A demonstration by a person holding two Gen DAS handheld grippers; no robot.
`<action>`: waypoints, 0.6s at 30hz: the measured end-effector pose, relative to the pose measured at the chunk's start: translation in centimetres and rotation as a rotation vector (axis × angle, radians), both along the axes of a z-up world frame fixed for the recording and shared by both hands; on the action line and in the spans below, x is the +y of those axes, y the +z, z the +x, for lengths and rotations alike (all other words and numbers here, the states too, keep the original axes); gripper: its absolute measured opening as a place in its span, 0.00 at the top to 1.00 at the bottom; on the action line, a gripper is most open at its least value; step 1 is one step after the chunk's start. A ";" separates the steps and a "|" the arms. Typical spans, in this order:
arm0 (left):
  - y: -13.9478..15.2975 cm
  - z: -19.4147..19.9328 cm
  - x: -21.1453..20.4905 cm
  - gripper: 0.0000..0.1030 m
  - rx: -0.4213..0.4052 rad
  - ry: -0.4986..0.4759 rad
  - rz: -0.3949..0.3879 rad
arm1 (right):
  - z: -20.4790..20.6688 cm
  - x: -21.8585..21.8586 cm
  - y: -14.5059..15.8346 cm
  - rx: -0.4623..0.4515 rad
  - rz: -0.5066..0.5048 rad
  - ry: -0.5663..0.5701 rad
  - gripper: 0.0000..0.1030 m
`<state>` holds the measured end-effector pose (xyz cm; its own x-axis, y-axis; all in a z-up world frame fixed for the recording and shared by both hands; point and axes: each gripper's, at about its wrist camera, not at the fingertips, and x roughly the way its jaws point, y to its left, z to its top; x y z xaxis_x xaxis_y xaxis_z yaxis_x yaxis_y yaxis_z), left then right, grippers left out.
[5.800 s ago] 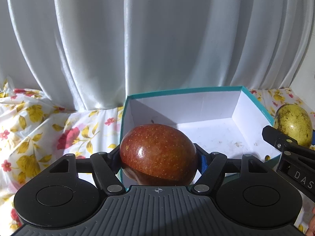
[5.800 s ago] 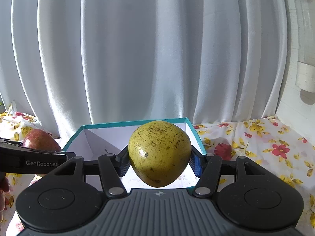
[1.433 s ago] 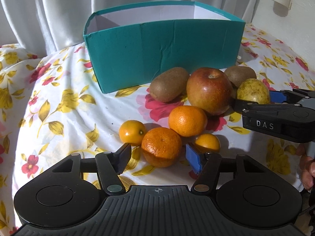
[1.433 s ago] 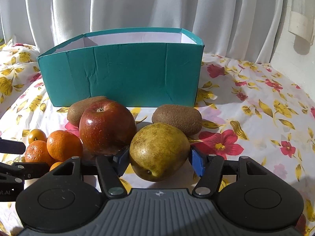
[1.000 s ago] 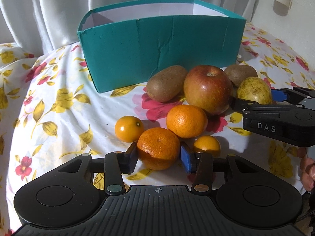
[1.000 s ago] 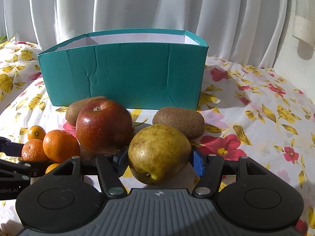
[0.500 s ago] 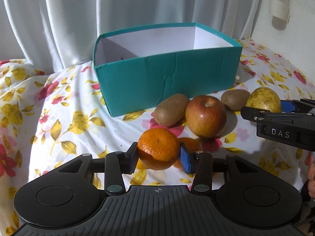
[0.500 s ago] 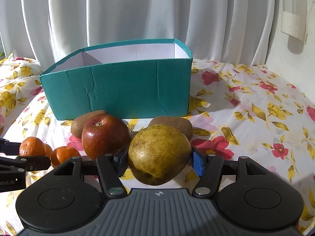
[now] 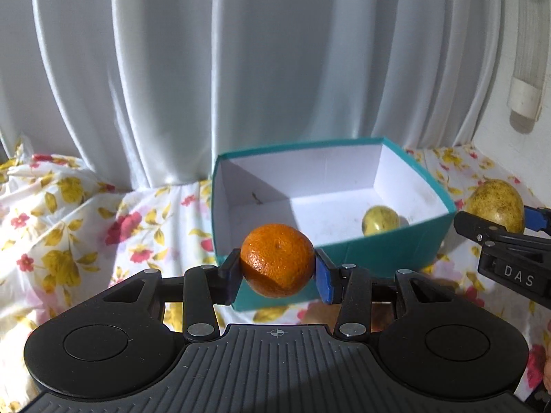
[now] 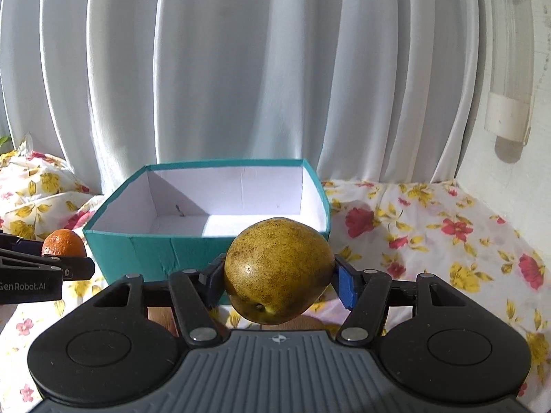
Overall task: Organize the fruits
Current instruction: 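Carry the mandarin and yellow pear with both tools over the box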
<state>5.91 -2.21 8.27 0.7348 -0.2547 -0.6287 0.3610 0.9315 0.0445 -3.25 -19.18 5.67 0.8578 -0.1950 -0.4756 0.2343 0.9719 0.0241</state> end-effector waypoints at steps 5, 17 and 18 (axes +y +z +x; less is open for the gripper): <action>2.7 2.9 -1.1 0.54 -0.025 0.049 0.004 | 2.4 -0.4 2.5 -0.053 -0.033 0.015 0.39; 3.0 6.2 -1.4 0.54 -0.035 0.118 -0.023 | 5.8 -0.5 3.3 -0.139 0.042 0.039 0.39; 2.7 6.4 -1.5 0.54 -0.032 0.119 -0.017 | 5.9 -0.5 3.0 -0.132 0.047 0.037 0.39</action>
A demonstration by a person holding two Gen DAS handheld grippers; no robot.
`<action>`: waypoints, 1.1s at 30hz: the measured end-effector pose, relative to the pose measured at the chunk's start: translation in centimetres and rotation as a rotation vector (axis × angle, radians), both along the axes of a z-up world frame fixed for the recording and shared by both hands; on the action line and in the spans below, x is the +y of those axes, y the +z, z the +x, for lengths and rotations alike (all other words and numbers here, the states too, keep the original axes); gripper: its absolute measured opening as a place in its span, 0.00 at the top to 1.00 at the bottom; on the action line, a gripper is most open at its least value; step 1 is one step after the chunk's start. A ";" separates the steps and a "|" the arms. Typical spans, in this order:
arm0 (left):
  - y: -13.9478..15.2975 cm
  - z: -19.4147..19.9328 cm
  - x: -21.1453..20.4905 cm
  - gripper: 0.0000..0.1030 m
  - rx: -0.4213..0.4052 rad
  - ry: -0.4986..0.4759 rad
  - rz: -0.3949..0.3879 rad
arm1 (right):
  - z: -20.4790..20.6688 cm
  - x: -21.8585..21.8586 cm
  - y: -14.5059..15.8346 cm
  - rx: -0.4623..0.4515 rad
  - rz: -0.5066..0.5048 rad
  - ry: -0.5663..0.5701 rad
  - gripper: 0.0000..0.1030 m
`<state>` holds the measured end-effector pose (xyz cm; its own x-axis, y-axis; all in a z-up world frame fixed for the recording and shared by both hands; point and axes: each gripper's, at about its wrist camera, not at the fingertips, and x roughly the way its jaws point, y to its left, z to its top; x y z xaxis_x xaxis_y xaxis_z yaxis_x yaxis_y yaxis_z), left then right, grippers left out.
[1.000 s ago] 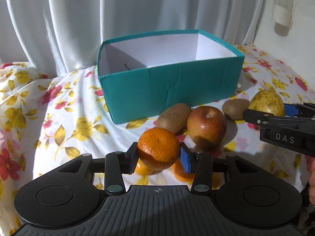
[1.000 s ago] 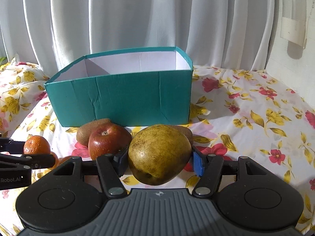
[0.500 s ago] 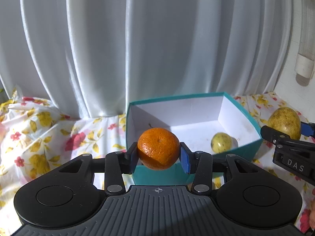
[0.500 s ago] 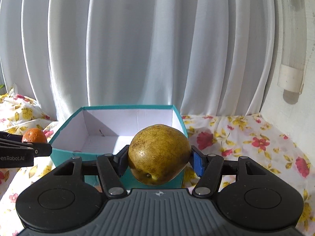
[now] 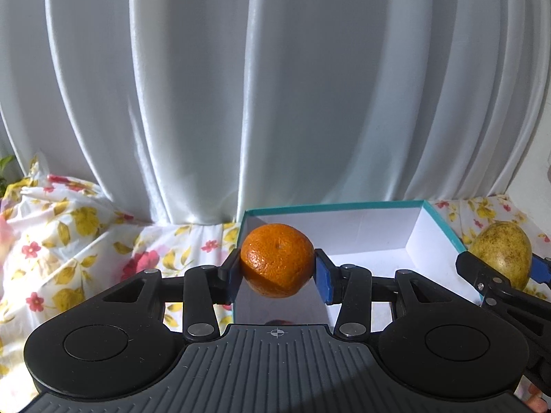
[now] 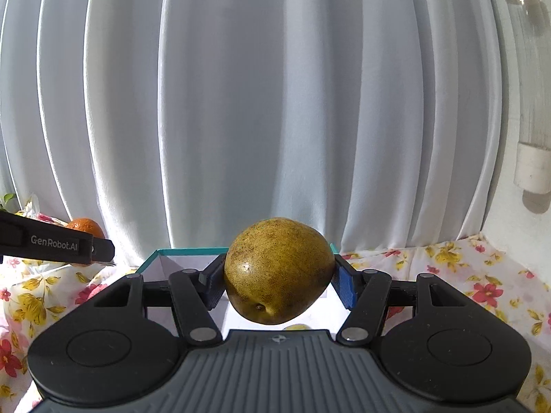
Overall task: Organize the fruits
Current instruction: 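Carry the mandarin and yellow pear with both tools over the box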
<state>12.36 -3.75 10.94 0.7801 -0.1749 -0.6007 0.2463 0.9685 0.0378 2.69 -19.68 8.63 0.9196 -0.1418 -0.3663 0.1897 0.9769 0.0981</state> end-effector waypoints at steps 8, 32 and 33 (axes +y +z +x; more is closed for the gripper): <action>-2.7 1.7 -1.0 0.54 0.056 -0.020 0.029 | 1.1 -0.8 -1.8 0.026 -0.017 -0.055 0.39; -6.0 3.7 -1.1 0.54 0.145 -0.014 0.060 | 4.2 -1.3 -5.3 0.134 -0.006 -0.042 0.39; -6.1 3.7 -1.1 0.54 0.147 -0.013 0.061 | 4.4 -1.3 -5.5 0.138 -0.007 -0.041 0.39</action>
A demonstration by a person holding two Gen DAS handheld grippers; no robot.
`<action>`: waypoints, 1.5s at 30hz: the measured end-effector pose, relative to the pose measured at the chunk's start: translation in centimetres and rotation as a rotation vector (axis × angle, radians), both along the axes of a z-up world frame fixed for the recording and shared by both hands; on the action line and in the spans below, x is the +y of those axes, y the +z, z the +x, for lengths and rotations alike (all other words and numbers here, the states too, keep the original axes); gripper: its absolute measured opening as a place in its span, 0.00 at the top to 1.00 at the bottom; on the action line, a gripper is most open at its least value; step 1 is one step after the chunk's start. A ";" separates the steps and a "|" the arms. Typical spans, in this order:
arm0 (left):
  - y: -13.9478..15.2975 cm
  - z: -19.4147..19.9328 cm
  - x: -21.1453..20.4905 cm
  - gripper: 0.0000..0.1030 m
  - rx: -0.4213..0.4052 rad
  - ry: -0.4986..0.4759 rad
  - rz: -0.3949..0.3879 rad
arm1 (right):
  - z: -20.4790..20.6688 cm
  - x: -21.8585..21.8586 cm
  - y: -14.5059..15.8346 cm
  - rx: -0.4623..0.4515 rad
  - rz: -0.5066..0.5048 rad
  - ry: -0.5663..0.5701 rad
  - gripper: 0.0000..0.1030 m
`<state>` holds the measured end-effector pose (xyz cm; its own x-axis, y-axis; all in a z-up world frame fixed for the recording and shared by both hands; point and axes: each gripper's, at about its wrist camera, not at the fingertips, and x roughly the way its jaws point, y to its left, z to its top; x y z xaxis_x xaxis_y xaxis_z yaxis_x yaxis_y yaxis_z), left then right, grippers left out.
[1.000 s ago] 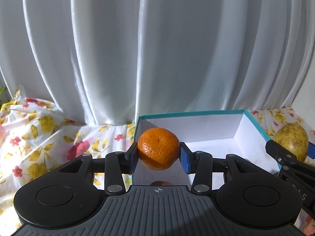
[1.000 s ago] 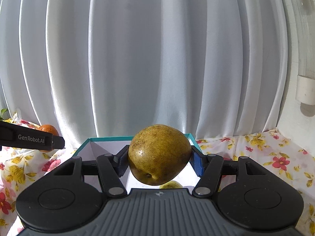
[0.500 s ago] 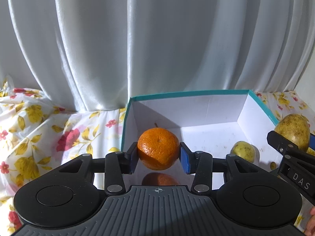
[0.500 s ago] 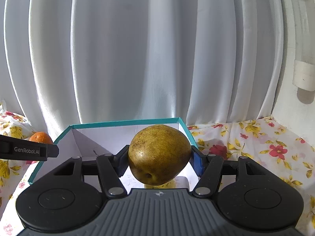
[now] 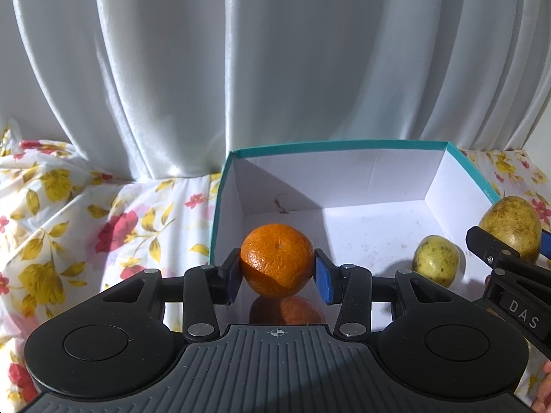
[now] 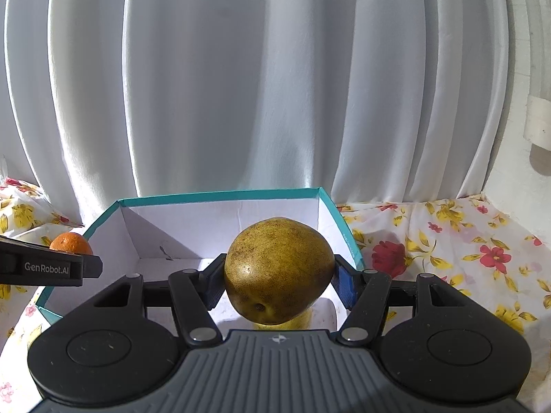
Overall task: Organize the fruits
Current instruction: 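Carry the mandarin and yellow pear with both tools over the box, then open both tools to drop the mandarin and pear into the box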
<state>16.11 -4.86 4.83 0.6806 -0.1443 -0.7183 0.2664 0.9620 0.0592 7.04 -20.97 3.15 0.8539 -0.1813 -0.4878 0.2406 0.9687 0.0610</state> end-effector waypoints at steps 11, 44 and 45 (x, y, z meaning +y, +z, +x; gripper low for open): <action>-1.3 0.6 -0.1 0.54 0.037 0.000 0.018 | 1.0 0.2 -1.4 0.046 -0.028 0.016 0.39; -1.7 -0.8 0.6 0.31 -0.038 -0.052 0.018 | 1.0 0.3 -2.5 0.037 -0.091 -0.004 0.33; -1.2 -1.2 0.9 0.26 -0.063 -0.058 0.006 | 0.6 0.2 -2.0 0.016 -0.096 -0.012 0.29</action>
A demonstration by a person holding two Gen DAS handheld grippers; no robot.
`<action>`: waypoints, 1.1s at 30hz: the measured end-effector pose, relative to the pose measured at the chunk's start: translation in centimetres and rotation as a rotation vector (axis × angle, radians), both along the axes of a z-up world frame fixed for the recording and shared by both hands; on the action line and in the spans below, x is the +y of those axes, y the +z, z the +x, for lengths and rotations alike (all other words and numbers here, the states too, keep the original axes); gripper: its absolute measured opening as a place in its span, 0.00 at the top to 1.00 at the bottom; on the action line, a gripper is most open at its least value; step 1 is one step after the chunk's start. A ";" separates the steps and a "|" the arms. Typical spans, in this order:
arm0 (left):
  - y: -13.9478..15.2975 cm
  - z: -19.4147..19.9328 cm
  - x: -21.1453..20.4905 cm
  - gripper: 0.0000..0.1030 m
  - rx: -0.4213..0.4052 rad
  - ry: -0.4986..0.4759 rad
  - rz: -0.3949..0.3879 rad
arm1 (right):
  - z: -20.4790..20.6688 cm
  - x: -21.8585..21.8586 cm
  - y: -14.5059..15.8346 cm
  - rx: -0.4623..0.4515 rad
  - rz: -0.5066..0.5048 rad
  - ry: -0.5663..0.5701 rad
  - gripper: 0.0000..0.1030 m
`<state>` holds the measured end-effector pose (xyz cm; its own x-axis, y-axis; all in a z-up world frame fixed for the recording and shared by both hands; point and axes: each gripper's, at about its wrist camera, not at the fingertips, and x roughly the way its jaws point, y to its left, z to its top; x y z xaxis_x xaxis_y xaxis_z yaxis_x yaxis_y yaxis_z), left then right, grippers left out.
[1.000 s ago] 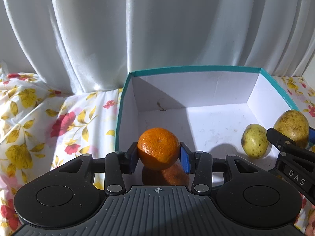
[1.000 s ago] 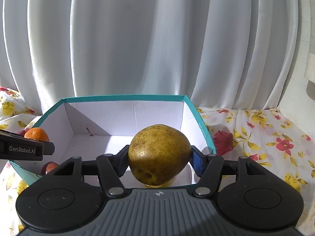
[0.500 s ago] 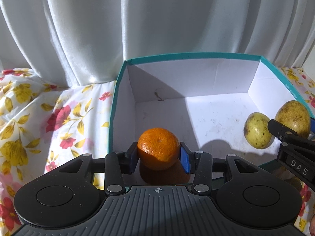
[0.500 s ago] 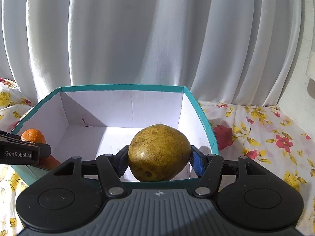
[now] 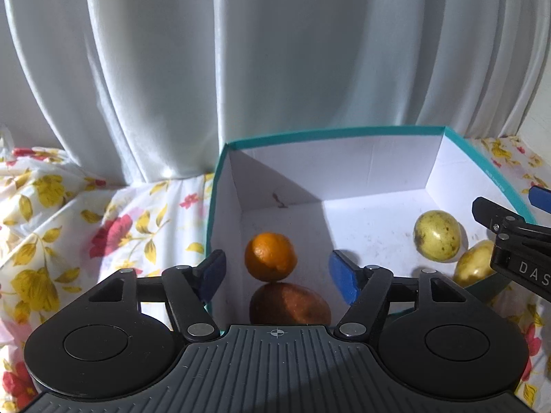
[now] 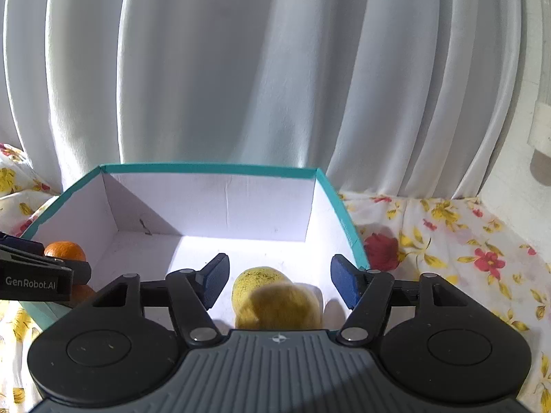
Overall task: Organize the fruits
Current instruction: 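Open both tools to drop the mandarin and pear into the box, then move both tools back to the fruits in front of the box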
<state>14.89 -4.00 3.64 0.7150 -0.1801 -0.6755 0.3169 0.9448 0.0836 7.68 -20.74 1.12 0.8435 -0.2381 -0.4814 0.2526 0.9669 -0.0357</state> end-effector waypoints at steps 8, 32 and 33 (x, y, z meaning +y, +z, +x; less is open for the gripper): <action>1.9 -4.1 2.8 0.19 -0.114 -0.041 -0.071 | -4.9 0.0 2.3 -0.114 0.019 -0.018 0.05; -4.8 -13.5 6.1 0.20 -0.011 -0.117 -0.006 | -13.5 3.1 -1.2 -0.063 0.059 -0.009 0.05; -5.0 -13.5 6.2 0.21 -0.006 -0.118 -0.002 | -13.5 3.0 -1.4 -0.048 0.075 -0.002 0.05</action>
